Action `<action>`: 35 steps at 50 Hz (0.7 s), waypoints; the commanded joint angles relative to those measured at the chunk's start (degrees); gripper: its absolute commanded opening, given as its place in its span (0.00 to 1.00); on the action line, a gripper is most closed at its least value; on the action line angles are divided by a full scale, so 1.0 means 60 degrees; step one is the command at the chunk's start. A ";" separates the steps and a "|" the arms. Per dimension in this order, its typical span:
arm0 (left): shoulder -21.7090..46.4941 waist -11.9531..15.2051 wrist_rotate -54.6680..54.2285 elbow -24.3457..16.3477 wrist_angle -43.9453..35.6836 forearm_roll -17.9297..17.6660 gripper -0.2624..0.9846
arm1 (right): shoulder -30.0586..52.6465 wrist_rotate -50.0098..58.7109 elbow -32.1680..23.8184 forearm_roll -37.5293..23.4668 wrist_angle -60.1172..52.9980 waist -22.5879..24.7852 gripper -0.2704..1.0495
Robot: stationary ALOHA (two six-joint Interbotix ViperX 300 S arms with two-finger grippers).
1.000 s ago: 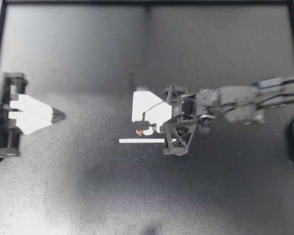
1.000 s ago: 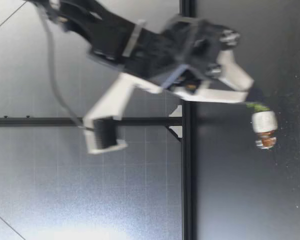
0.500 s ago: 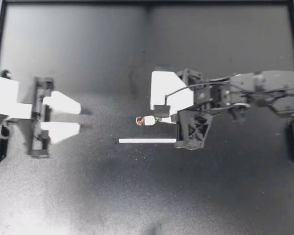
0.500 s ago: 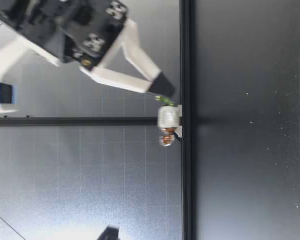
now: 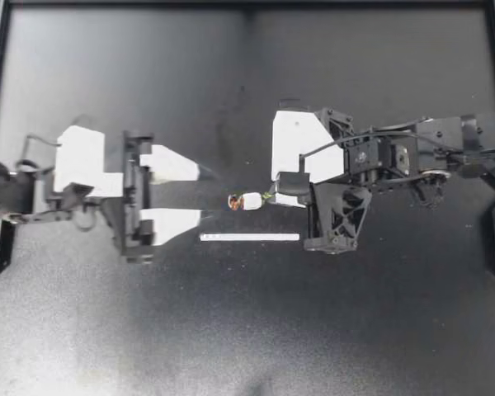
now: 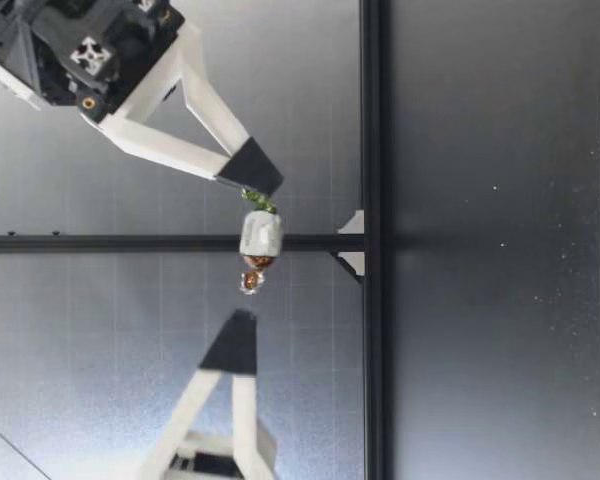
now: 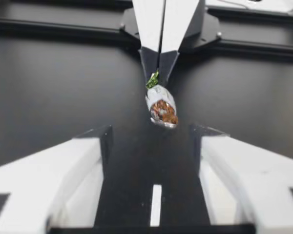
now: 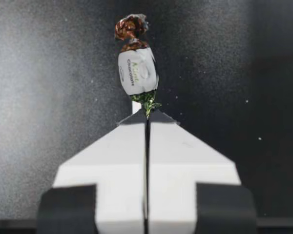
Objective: Pick up the candy and unwrap it.
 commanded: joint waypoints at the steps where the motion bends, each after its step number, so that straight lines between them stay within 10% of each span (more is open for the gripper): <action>1: -0.0015 0.0029 -0.0044 -0.0381 -0.0117 -0.0029 0.63 | -0.0293 -0.0015 -0.0205 -0.0029 -0.0146 0.0044 0.05; 23: 0.0278 0.0029 -0.0425 -0.0645 -0.0073 -0.0015 0.59 | -0.0322 -0.0029 -0.0205 -0.0278 -0.0264 0.0044 0.05; 35: 0.0498 0.0029 -0.0410 -0.0776 -0.0015 -0.0015 0.24 | -0.0352 -0.0015 -0.0161 -0.0322 -0.0264 0.0044 0.05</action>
